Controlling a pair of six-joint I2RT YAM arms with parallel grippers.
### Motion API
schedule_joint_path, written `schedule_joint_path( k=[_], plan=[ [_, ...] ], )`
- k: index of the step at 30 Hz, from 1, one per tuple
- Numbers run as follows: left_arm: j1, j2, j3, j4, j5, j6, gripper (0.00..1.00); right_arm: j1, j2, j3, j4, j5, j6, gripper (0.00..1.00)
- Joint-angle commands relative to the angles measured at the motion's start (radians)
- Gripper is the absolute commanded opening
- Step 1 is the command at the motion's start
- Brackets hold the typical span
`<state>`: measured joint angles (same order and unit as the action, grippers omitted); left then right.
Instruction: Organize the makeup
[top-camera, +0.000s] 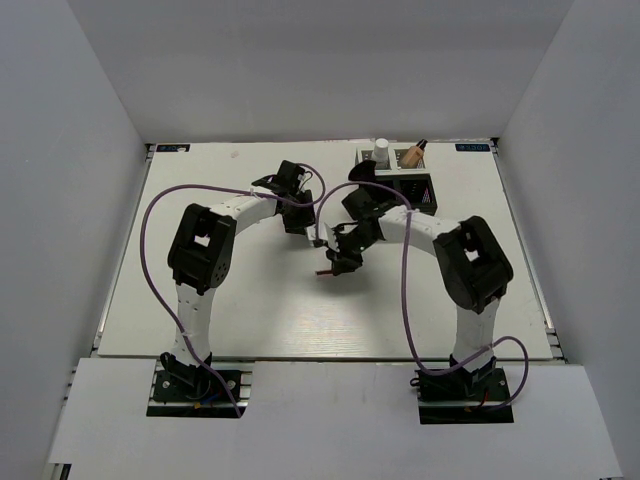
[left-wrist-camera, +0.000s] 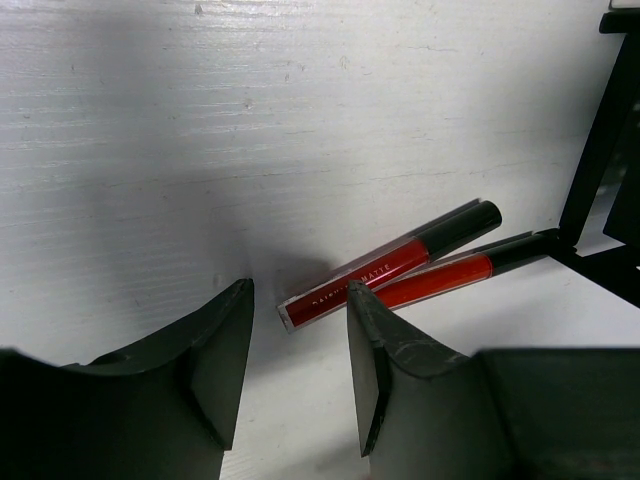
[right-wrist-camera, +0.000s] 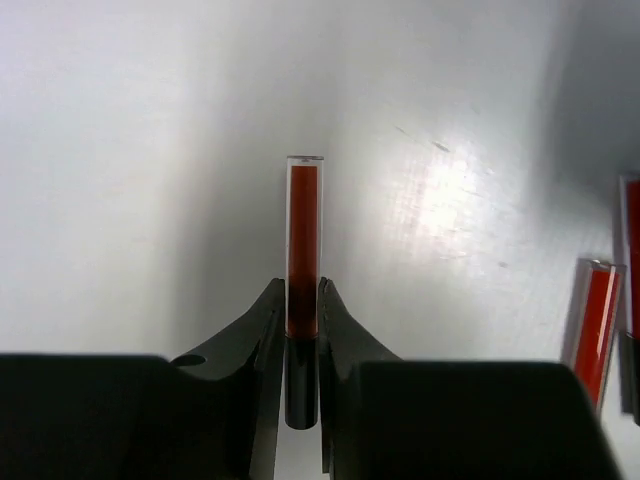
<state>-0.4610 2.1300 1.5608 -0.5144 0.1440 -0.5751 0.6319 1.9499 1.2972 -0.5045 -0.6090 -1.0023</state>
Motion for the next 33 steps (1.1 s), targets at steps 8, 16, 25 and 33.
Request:
schedule_joint_path(
  k=[8, 16, 25, 33],
  plan=[
    [0.013, -0.015, -0.015, -0.012, -0.014, 0.017, 0.53, -0.124, -0.379, -0.059, 0.021, -0.405, 0.083, 0.00],
    [0.022, -0.012, -0.007, -0.010, -0.011, 0.014, 0.53, -0.308, -0.549, -0.260, 0.801, -0.330, 0.667, 0.00],
    [0.022, -0.002, 0.012, -0.022, -0.001, 0.015, 0.53, -0.543, -0.404, -0.271, 1.229, -0.284, 1.020, 0.00],
    [0.022, -0.008, 0.010, -0.023, -0.004, 0.014, 0.53, -0.615, -0.307, -0.260, 1.320, -0.279, 1.053, 0.00]
  ],
)
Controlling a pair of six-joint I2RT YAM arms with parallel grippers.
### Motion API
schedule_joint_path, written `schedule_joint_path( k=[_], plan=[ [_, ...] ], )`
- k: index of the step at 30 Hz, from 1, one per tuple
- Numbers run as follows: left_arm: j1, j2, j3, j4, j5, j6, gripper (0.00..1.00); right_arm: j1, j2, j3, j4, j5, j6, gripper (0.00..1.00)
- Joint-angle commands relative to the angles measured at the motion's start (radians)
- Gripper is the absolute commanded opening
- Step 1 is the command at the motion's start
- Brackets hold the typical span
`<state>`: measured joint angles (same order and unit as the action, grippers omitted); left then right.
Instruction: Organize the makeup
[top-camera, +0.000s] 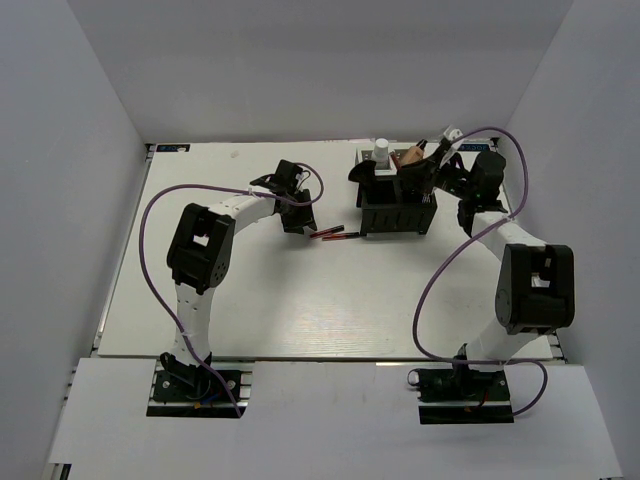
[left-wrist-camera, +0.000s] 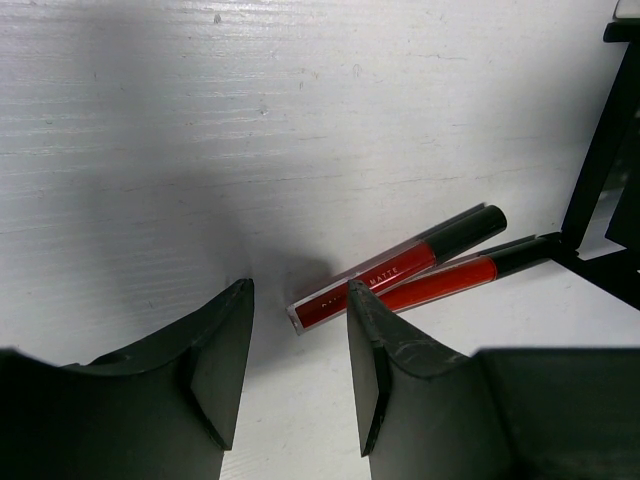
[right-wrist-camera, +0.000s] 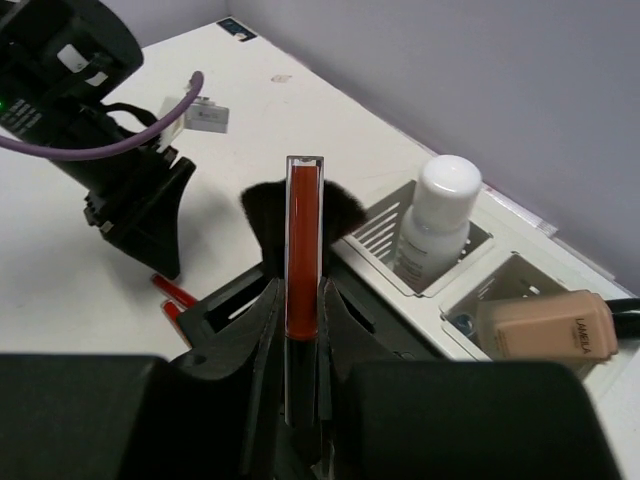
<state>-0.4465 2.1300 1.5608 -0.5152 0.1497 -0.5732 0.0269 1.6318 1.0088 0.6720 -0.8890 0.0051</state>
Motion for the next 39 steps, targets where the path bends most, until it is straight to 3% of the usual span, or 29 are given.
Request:
schedule_joint_path(
  k=[1, 8, 16, 18, 21, 29, 35, 39],
  plan=[
    [0.008, -0.008, 0.007, -0.020, -0.009, 0.012, 0.53, -0.015, 0.020, 0.024, 0.150, 0.004, 0.044, 0.00],
    [0.008, -0.002, 0.021, -0.028, -0.004, 0.010, 0.53, -0.064, 0.091, 0.020, 0.166, 0.016, 0.035, 0.00],
    [0.008, -0.002, 0.048, -0.017, 0.014, 0.016, 0.53, -0.085, 0.103, -0.018, 0.095, 0.019, -0.083, 0.00],
    [0.008, -0.002, 0.051, -0.011, 0.019, 0.018, 0.53, -0.091, 0.103, -0.025, 0.089, 0.028, -0.105, 0.05],
    [0.008, -0.004, 0.053, -0.005, 0.019, 0.021, 0.53, -0.097, 0.103, -0.035, 0.074, 0.042, -0.126, 0.24],
    [0.008, 0.002, 0.090, 0.007, 0.039, 0.038, 0.53, -0.107, 0.097, -0.038, 0.061, 0.029, -0.131, 0.35],
    [-0.011, -0.005, 0.114, 0.029, 0.050, 0.101, 0.53, -0.116, 0.076, -0.027, 0.080, 0.001, -0.093, 0.34],
    [-0.011, -0.028, 0.096, 0.047, 0.074, 0.202, 0.44, -0.122, 0.033, -0.030, 0.089, -0.056, -0.054, 0.23]
  ],
)
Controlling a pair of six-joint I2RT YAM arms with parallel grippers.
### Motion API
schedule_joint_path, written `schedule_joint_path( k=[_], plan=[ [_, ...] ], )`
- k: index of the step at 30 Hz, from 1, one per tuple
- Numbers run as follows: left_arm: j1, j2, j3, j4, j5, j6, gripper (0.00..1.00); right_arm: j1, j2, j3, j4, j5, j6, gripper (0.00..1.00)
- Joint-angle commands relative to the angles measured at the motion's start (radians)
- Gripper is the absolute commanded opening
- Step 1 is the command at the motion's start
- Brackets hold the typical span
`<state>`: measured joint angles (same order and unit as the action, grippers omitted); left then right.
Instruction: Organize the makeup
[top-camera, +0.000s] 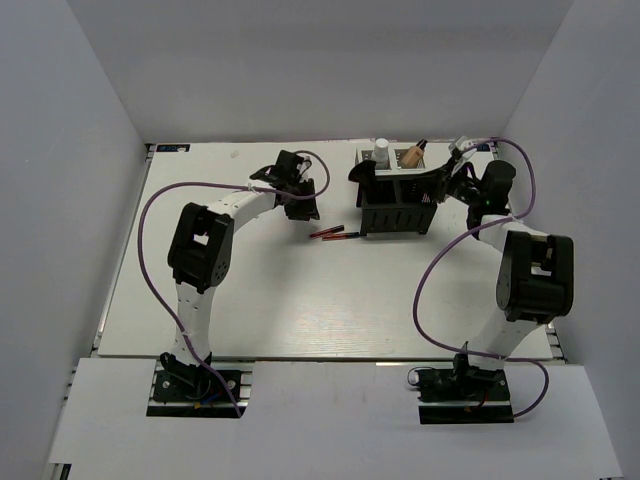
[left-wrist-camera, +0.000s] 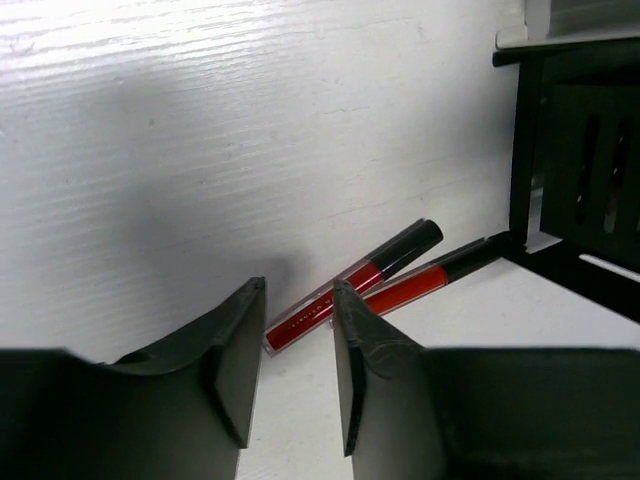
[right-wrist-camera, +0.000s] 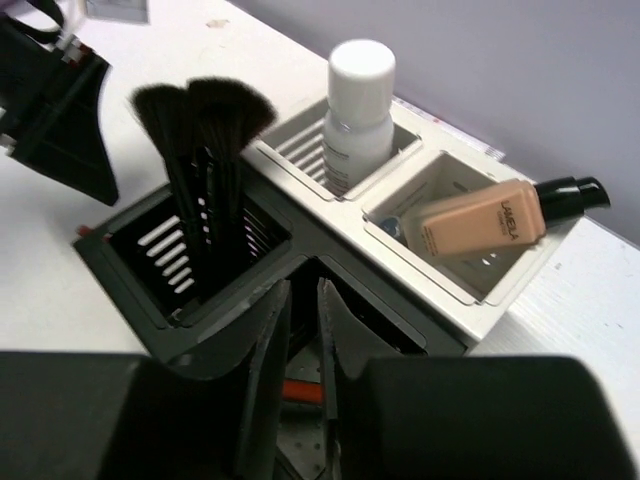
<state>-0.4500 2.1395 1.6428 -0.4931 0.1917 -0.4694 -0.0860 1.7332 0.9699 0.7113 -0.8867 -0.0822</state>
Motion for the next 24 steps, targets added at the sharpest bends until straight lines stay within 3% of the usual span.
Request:
schedule_joint_path(
  k=[1, 6, 10, 24],
  plan=[
    [-0.007, -0.055, 0.003, 0.028, 0.040, 0.116, 0.43, -0.008, -0.076, 0.006, 0.053, -0.067, 0.041, 0.22],
    [-0.016, -0.122, -0.112, 0.082, 0.063, 0.257, 0.42, -0.009, -0.151, -0.063, 0.088, -0.121, 0.102, 0.22],
    [-0.016, -0.158, -0.162, 0.149, 0.094, 0.296, 0.47, -0.008, -0.201, -0.108, 0.102, -0.158, 0.121, 0.24],
    [-0.065, -0.102, -0.097, 0.234, 0.106, 0.285, 0.56, -0.009, -0.293, -0.195, 0.099, -0.181, 0.142, 0.26]
  ],
)
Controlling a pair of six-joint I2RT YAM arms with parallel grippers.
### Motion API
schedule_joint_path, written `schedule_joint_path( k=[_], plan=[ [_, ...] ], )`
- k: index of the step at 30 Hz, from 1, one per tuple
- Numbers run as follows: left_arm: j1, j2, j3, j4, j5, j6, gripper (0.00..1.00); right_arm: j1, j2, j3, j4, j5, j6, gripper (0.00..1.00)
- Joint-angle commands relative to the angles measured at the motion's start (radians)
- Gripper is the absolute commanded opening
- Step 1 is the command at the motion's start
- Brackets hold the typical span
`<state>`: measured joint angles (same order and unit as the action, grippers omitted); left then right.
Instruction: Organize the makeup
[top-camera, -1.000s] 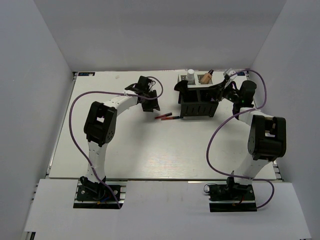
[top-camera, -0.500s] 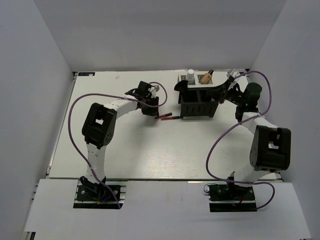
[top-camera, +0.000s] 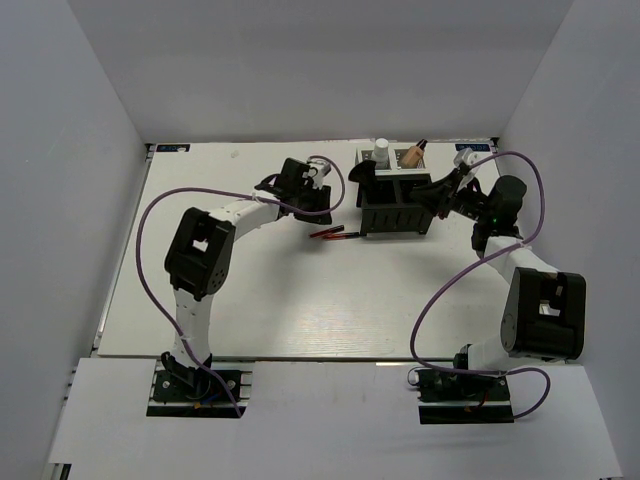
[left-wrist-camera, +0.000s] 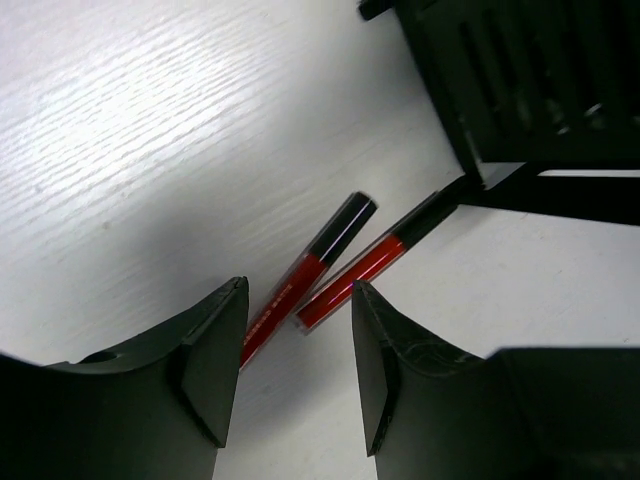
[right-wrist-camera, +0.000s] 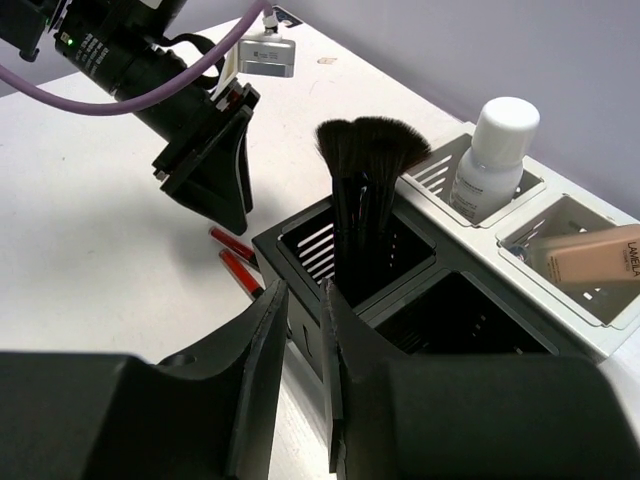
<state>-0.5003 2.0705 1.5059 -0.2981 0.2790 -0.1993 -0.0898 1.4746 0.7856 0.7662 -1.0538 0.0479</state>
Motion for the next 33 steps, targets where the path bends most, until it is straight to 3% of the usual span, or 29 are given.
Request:
schedule_joint_path(
  k=[1, 17, 33],
  plan=[
    [-0.024, -0.030, 0.042, 0.045, 0.011, 0.018, 0.56, -0.005, -0.036, -0.013, 0.044, -0.014, 0.013, 0.26],
    [-0.096, -0.017, 0.004, 0.082, -0.171, 0.066, 0.56, -0.018, -0.048, -0.029, 0.083, -0.017, 0.047, 0.27],
    [-0.126, 0.014, 0.011, 0.073, -0.204, 0.089, 0.55, -0.028, -0.066, -0.057, 0.093, -0.014, 0.061, 0.32]
  ],
)
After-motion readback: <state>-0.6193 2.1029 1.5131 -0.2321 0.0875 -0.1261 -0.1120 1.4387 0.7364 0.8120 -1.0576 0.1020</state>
